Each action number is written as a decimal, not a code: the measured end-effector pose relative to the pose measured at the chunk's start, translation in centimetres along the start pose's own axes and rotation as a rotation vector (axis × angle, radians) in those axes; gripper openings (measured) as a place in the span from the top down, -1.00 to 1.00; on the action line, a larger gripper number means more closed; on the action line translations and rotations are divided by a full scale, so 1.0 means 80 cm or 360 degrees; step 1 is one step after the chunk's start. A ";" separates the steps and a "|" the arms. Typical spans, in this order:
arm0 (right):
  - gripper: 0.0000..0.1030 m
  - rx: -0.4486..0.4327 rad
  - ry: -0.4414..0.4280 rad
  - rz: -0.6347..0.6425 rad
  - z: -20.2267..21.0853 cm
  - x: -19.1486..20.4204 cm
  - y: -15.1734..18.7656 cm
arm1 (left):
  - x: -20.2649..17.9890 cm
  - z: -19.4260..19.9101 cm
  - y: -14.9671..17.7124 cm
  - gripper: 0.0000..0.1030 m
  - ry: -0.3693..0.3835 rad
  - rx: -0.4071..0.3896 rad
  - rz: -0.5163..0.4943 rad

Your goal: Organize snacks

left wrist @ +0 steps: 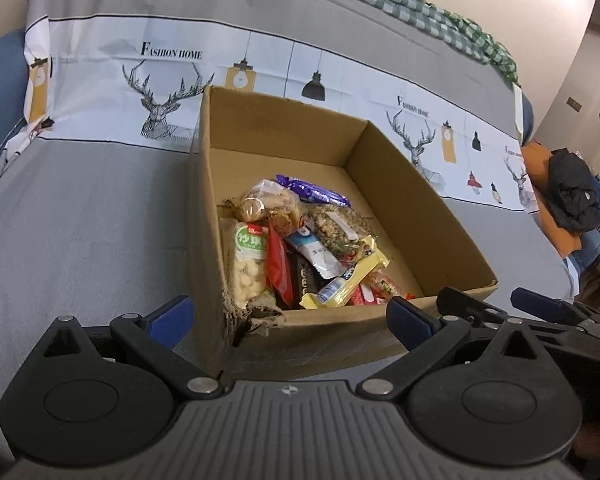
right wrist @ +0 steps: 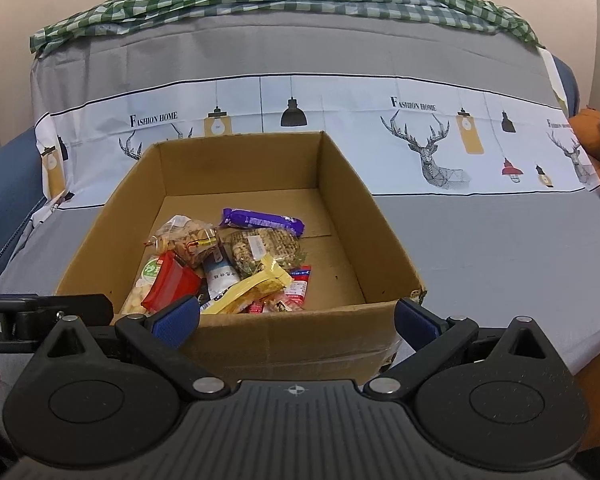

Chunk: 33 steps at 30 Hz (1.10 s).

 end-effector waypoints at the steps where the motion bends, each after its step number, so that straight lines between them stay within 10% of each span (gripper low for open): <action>1: -0.99 -0.0001 0.0000 -0.0001 0.000 0.000 0.000 | 0.000 0.000 0.000 -0.99 -0.0003 0.0001 0.0001; 33: -0.99 -0.0011 0.0006 0.0065 0.001 0.007 0.003 | -0.010 0.004 0.001 -0.99 0.0008 -0.0047 -0.0047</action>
Point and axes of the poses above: each gripper's, at about its wrist camera, not at the fingertips, and z roughly against the way its jaws point, x to its left, y to its underside, the point moved 2 cm from there along -z, roughly the way its jaws point, and after that the axes turned 5 degrees about -x, right-handed, at the moved point
